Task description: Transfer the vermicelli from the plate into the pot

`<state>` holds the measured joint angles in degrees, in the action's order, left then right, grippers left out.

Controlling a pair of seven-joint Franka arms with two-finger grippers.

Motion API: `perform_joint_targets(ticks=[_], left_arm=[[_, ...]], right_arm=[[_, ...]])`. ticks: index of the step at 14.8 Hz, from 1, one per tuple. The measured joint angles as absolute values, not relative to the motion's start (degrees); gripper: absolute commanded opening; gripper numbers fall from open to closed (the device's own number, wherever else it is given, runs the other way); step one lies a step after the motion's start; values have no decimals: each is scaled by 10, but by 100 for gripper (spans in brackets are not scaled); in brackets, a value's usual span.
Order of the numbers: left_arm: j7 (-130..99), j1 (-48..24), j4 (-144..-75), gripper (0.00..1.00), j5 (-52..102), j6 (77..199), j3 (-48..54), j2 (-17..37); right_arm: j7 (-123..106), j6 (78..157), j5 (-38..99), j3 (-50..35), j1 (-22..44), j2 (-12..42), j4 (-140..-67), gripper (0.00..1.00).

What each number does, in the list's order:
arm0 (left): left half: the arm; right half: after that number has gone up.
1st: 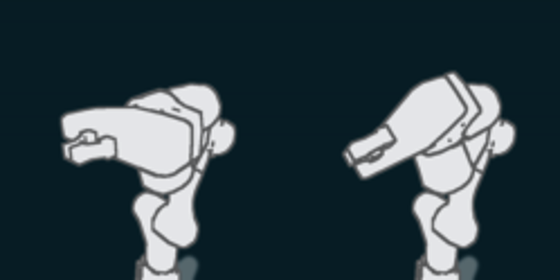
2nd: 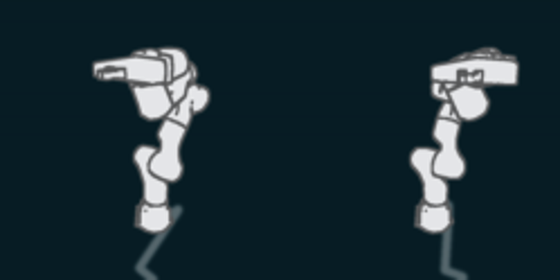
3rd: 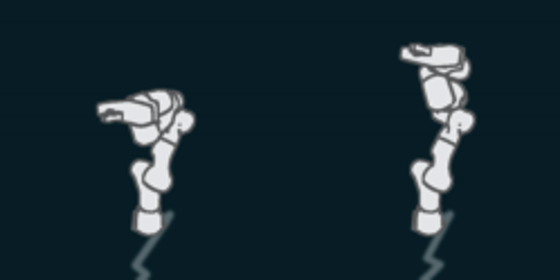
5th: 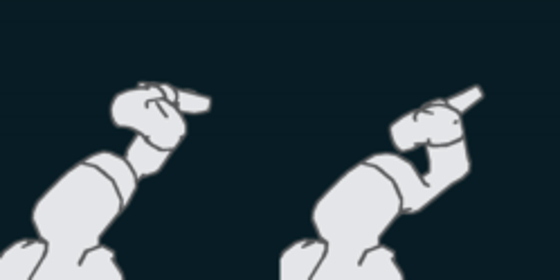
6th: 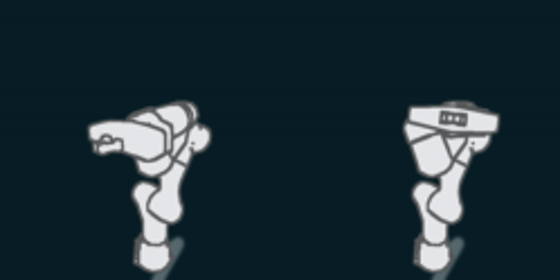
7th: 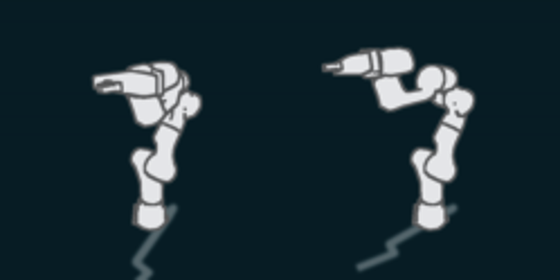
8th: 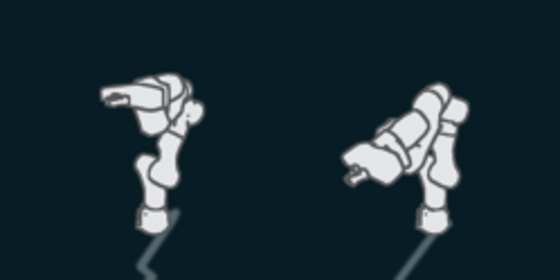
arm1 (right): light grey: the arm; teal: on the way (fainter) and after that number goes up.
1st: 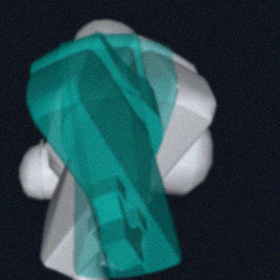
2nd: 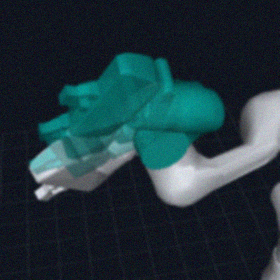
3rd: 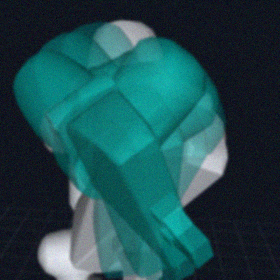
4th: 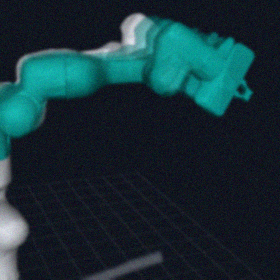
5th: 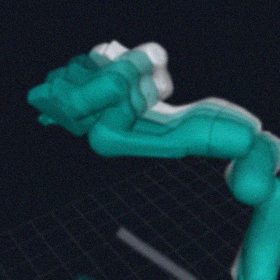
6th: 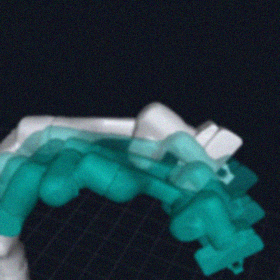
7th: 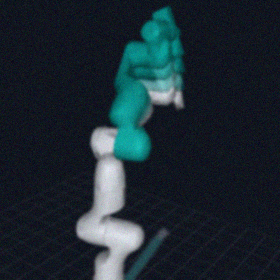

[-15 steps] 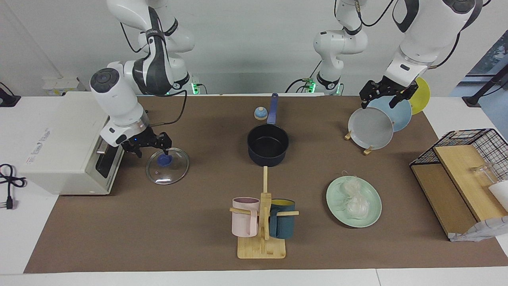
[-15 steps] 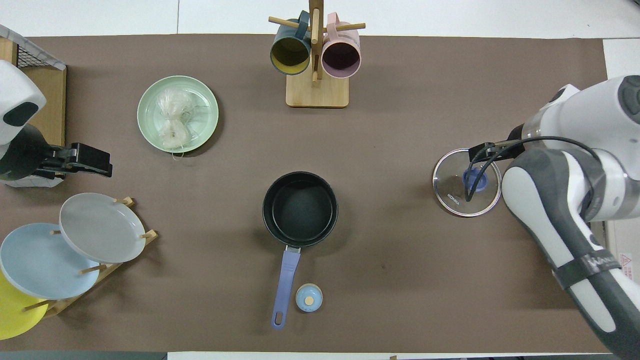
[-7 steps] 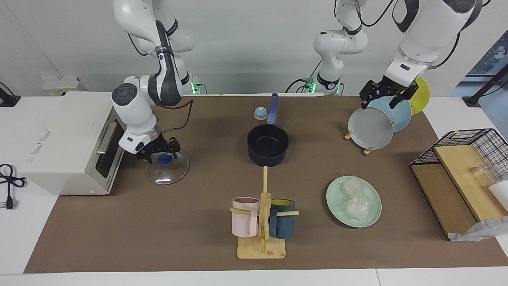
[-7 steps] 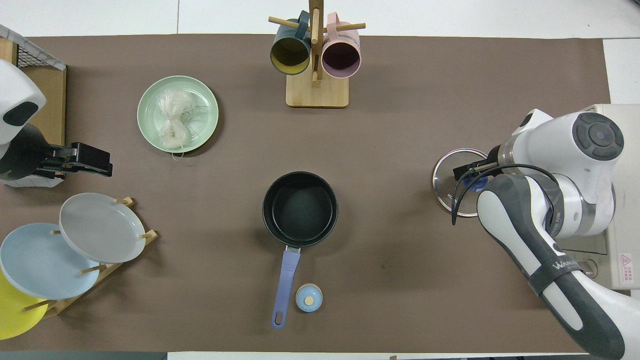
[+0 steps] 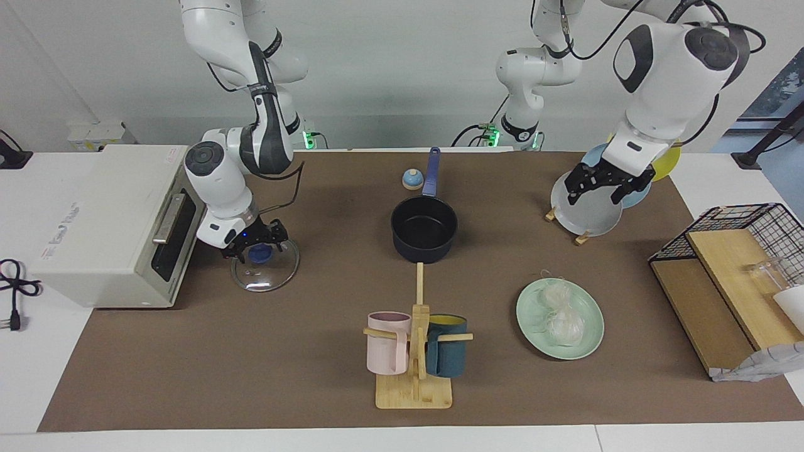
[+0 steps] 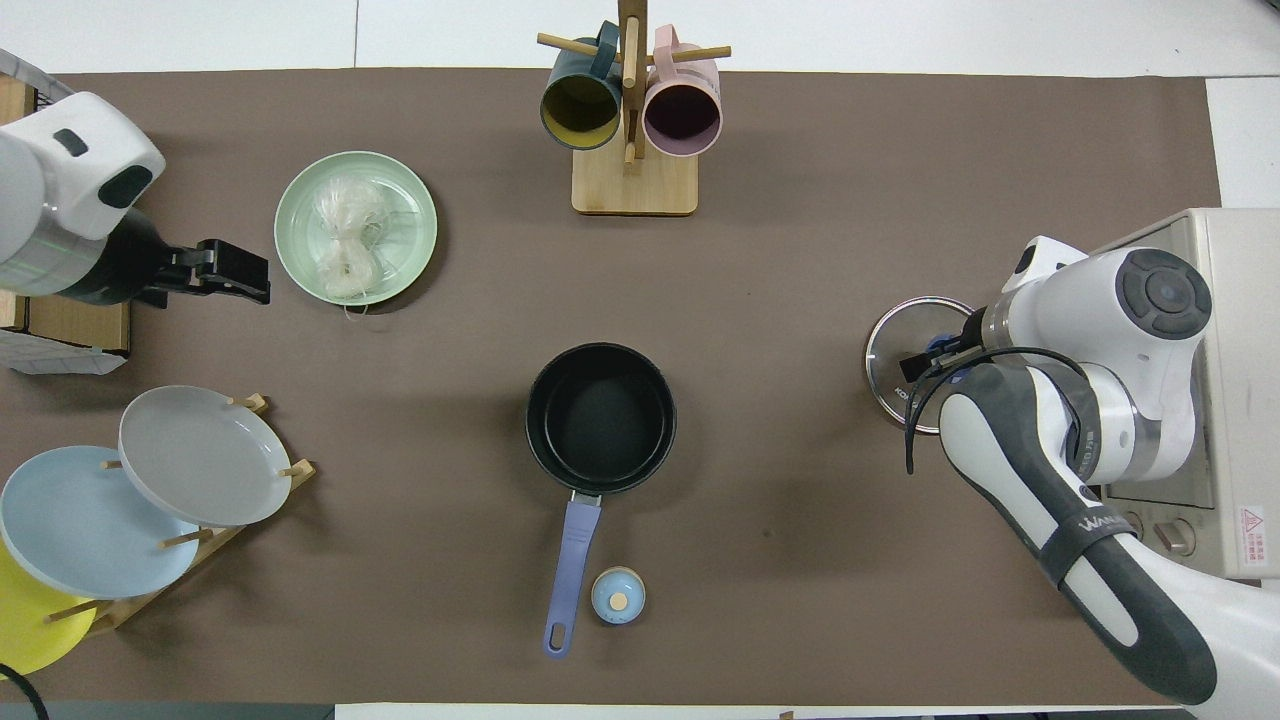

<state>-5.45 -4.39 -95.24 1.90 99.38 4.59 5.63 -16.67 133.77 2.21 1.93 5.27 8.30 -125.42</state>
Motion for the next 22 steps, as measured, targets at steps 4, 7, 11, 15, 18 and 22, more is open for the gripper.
perform_joint_targets(ticks=[4,7,11,15,18,22], left_arm=[[-54,-49,-947,100,19,1036,47,113],[-42,-49,-942,100,19,1066,46,138],[5,-49,-940,100,18,1149,45,207],[59,-51,-893,100,11,1193,45,289],[72,-53,-885,100,-9,1233,46,312],[95,-56,-889,78,-23,1243,45,320]], right_arm=[[-167,1338,22,19,53,83,-1254,93],[-167,1338,22,19,53,83,-1254,73],[-167,1338,22,19,53,83,-1254,54],[-167,1326,22,19,53,84,-1246,51],[-167,1277,22,19,53,85,-1202,47],[-167,1199,22,19,53,85,-1128,43]])
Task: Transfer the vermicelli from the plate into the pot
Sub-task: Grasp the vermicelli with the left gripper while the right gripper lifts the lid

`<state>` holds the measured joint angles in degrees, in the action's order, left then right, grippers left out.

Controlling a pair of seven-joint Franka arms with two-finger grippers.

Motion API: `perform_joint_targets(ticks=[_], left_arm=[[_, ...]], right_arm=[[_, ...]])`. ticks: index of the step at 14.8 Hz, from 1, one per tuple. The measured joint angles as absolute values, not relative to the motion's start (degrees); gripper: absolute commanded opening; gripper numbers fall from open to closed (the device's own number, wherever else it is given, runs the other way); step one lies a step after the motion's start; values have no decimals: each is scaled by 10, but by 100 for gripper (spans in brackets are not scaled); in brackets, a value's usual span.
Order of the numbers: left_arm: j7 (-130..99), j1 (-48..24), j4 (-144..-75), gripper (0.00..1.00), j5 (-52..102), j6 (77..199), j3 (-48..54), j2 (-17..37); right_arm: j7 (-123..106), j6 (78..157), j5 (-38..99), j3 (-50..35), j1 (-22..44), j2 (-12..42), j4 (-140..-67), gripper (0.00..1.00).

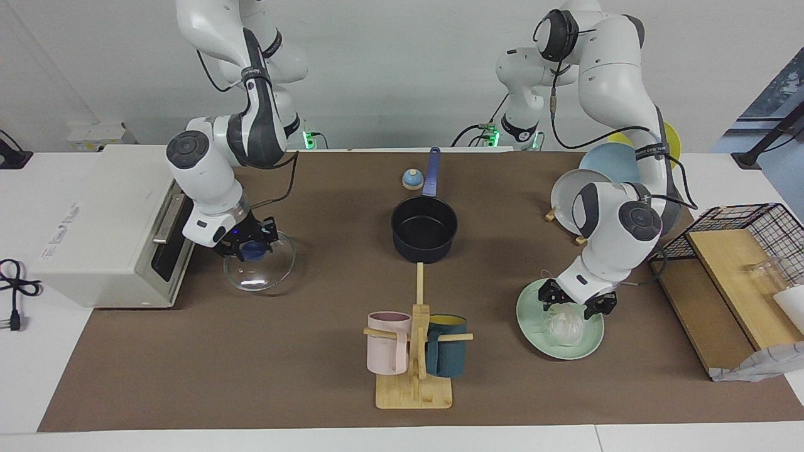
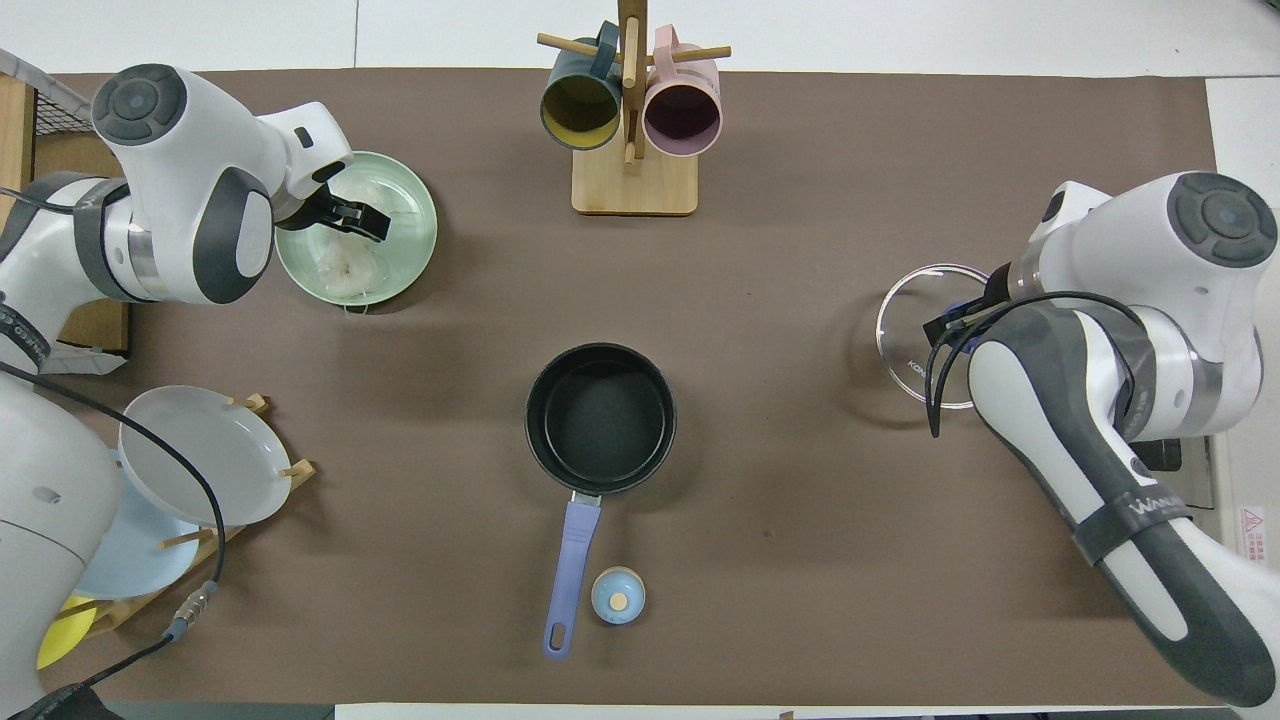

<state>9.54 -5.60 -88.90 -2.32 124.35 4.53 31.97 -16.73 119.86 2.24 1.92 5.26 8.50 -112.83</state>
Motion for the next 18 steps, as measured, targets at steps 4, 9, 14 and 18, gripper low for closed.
perform_joint_targets(ticks=[4,9,14,18], left_arm=[[101,-57,-900,0,-26,1246,45,320],[101,-57,-857,0,0,1184,45,316],[4,-59,-803,0,94,1008,52,233],[-165,-127,-822,0,112,941,87,135]], right_arm=[[-167,1117,23,19,53,85,-1065,33],[-167,1005,23,19,53,82,-970,22],[-167,904,24,19,53,75,-885,0],[-150,893,25,13,53,68,-880,0]])
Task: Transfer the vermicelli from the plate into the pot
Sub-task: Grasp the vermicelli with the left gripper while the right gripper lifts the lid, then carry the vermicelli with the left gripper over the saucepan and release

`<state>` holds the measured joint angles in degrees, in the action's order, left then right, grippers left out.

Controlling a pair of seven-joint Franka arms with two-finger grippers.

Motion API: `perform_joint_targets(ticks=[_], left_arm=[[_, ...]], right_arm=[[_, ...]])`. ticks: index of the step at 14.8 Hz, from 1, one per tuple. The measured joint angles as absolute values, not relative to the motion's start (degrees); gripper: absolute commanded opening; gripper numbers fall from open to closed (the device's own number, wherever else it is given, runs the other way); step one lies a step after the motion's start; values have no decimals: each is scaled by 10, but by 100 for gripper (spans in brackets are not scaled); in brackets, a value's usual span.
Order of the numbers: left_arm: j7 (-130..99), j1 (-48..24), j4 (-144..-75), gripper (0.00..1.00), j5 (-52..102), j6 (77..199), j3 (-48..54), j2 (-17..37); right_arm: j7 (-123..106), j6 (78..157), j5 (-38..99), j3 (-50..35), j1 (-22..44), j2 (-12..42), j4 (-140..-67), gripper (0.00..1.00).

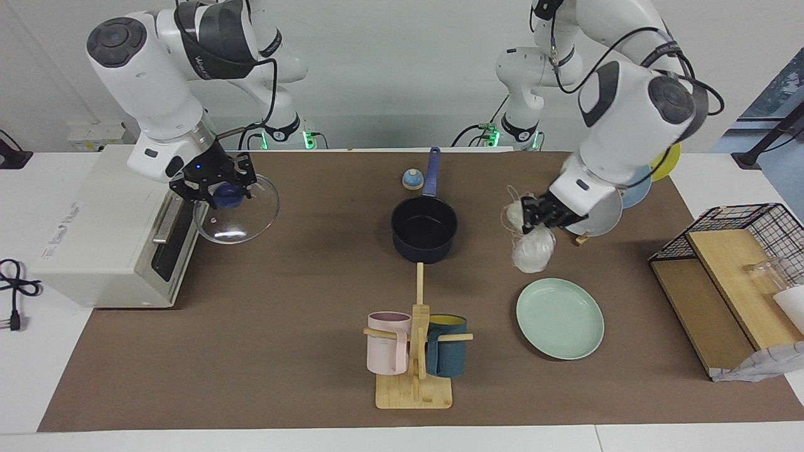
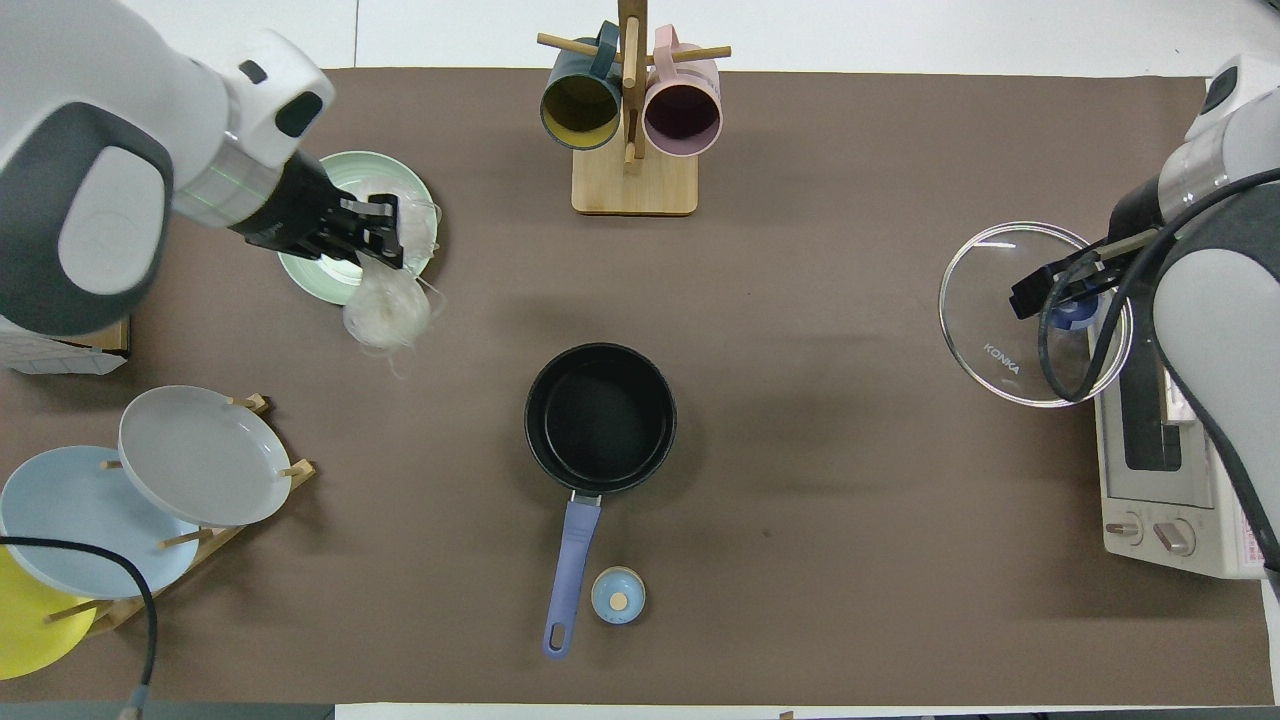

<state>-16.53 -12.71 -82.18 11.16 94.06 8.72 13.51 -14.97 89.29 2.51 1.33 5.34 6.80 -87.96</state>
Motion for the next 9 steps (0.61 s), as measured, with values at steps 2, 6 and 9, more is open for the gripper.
perform_joint_targets(ticks=[2,6,9], left_arm=[[-241,-198,-869,0,114,952,91,105],[-318,-307,-1039,0,129,1113,93,73],[-322,-321,-1118,0,130,1198,90,80]], right_arm=[[-146,893,25,8,55,69,-880,0],[-135,893,26,-1,58,69,-880,0],[-115,893,26,-2,67,69,-880,0]])
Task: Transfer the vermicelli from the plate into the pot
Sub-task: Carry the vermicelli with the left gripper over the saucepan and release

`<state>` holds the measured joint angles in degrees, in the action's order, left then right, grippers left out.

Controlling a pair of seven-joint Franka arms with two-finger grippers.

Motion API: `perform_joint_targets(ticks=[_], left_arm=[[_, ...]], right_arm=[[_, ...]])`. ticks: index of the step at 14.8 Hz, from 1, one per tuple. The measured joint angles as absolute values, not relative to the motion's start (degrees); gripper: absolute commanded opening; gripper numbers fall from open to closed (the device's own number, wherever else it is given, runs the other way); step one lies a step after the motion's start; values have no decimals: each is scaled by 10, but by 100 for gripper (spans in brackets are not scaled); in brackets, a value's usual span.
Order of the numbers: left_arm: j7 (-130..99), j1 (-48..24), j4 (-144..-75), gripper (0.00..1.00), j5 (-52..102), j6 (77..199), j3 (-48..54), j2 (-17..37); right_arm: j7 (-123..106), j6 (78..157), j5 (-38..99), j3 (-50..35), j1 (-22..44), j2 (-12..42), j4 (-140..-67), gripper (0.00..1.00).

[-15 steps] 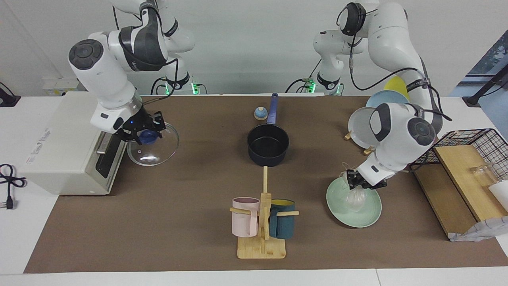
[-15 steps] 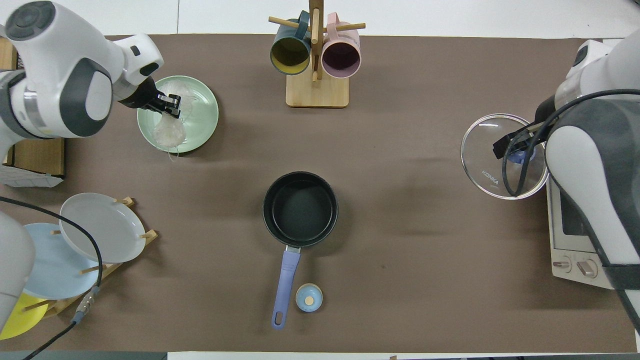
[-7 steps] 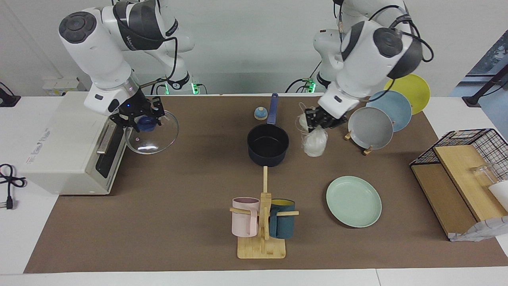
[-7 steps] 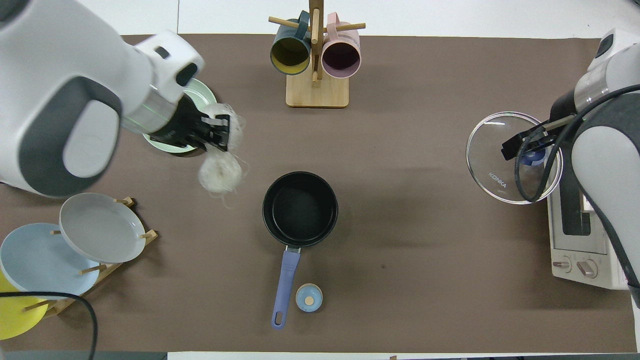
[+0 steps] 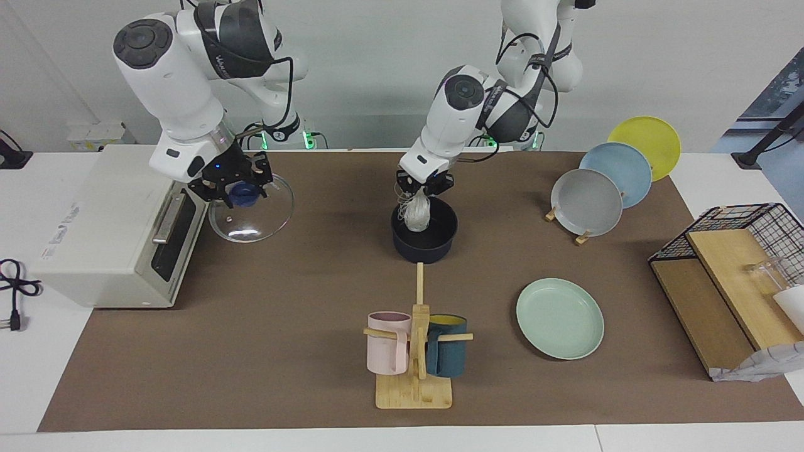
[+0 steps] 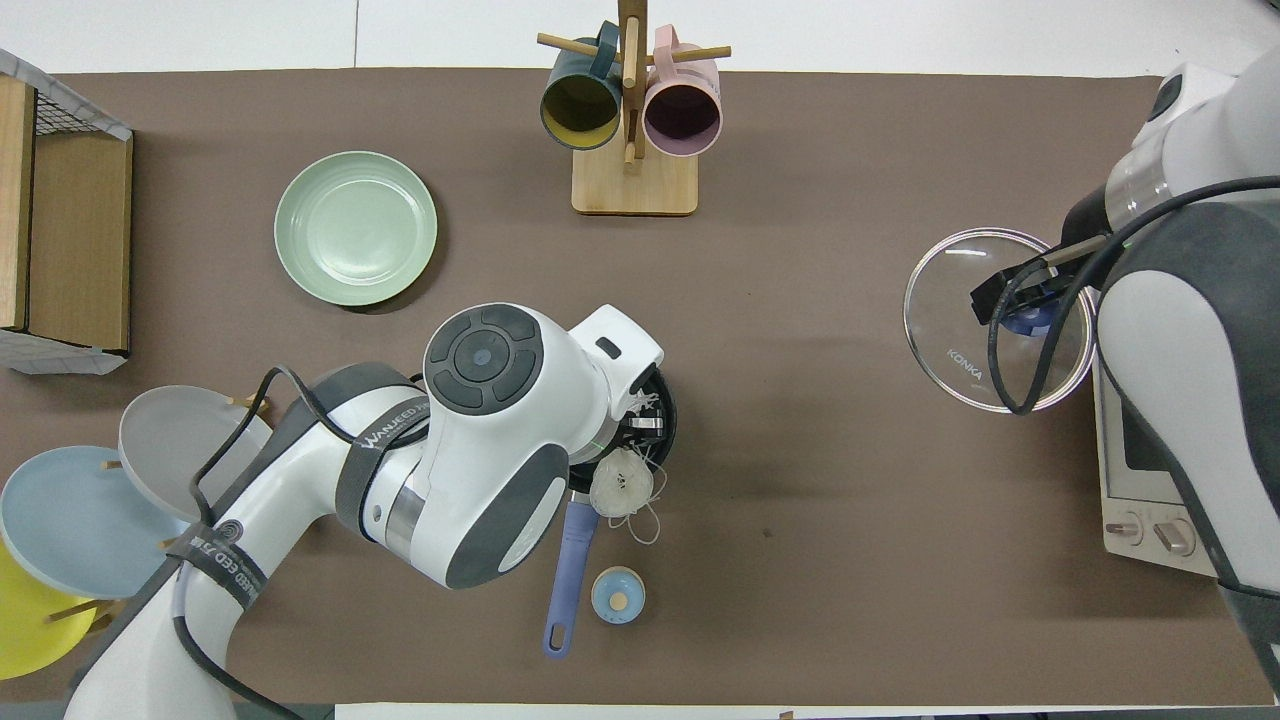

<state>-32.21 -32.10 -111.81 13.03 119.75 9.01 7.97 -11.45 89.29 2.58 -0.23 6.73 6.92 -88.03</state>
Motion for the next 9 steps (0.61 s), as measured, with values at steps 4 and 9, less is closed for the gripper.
perform_joint_targets(ticks=[4,9], left_arm=[[-309,-318,-1139,0,130,1253,79,99],[-275,-317,-1147,100,130,1296,76,128]], right_arm=[[-100,896,26,-3,71,69,-880,0],[-89,903,26,-7,80,70,-880,0]])
